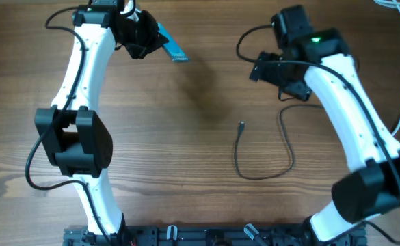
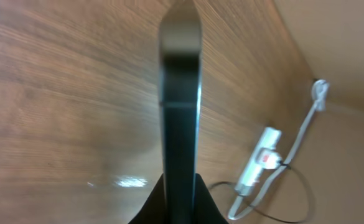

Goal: Plug charger to phone and switch on socket
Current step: 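Move the right gripper down over the black USB-C cable plug, then grasp the USB-C plug end with the right gripper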

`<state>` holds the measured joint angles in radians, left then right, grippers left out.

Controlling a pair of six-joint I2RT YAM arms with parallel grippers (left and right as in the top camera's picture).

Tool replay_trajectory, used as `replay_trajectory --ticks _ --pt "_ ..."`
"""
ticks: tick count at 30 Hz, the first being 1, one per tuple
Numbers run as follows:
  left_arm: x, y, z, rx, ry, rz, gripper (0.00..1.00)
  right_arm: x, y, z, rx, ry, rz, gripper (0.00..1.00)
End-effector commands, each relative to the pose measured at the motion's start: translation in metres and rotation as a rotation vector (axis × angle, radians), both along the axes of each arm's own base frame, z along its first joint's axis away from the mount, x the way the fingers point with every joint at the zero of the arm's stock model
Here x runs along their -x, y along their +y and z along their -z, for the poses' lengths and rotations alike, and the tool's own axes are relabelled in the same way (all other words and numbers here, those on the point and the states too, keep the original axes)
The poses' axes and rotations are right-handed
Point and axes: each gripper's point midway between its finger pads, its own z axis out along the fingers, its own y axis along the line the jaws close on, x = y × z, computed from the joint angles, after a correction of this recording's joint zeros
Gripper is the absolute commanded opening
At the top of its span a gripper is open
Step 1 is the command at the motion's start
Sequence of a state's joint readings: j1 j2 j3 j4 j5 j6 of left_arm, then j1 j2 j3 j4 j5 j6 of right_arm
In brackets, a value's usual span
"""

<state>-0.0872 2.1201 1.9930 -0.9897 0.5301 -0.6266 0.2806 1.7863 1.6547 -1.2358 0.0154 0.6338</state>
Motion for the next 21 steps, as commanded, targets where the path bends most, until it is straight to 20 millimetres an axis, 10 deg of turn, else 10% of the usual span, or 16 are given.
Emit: replay_trajectory --ticks 1,12,21 --pt "-0.002 0.009 -0.014 -0.144 -0.127 0.089 0.04 0.015 0.03 0.035 -0.131 0.111 -0.128 0.96" --pt "0.008 0.017 0.003 -0.317 -0.072 0.068 0.04 0.052 0.051 0.128 -0.052 0.166 -0.123 0.68" --pt "0.008 0.014 0.004 -0.327 -0.074 0.071 0.04 0.06 0.057 0.14 0.015 0.145 -0.121 0.55"
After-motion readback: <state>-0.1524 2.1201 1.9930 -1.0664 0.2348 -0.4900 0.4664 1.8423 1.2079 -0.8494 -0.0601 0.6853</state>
